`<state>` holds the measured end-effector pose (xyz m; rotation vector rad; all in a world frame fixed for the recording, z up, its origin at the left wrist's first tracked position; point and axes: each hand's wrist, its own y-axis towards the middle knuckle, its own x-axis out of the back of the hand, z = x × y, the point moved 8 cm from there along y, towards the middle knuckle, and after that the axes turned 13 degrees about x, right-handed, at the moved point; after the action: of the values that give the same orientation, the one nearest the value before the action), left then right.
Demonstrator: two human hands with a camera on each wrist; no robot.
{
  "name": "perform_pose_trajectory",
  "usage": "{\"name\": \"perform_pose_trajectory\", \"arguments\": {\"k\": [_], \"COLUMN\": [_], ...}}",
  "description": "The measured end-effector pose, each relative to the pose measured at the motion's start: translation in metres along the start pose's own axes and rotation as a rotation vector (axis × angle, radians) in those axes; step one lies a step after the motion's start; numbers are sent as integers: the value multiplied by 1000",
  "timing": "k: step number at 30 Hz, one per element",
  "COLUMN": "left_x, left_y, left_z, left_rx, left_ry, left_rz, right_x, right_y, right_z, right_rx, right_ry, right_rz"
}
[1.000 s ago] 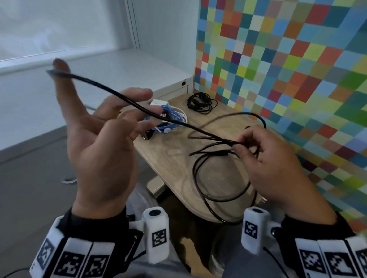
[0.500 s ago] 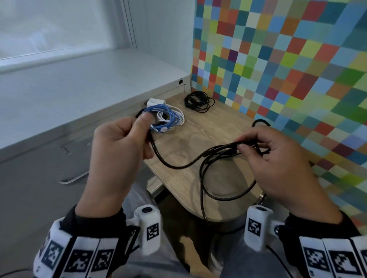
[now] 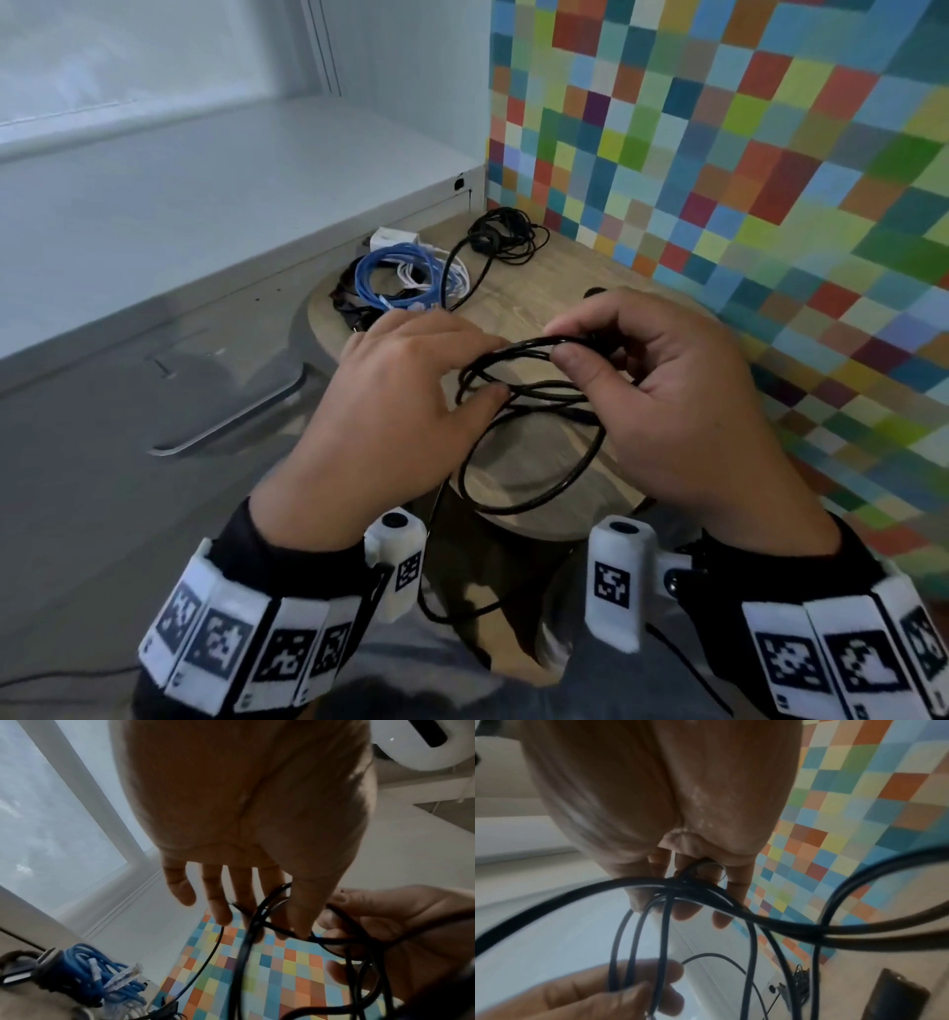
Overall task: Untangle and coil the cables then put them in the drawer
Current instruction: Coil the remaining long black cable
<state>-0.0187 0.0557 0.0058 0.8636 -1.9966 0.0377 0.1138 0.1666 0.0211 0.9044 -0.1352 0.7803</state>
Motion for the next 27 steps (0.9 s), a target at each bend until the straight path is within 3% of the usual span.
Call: {"name": "perform_pose_trajectory", "arguments": {"k": [6, 12, 19, 23, 27], "left_x": [10, 5, -2, 2, 9], "left_y": [1, 2, 7, 8, 10], "left_z": [6, 11, 21, 22, 27], "left_rx": [78, 99, 155, 147, 174], "left_ry": [-301, -547, -775, -808, -859], "left_rz": [28, 174, 186, 147, 65], "right_x": [15, 22, 39, 44, 39], "right_y": [1, -3, -5, -5, -5], "right_z": [-4, -18, -28, -23, -12], "right_rx": [-41, -87, -145, -78, 14], "right_ry": [225, 174, 249, 117, 11], "right_rz": [-220, -281, -418, -343, -53]}}
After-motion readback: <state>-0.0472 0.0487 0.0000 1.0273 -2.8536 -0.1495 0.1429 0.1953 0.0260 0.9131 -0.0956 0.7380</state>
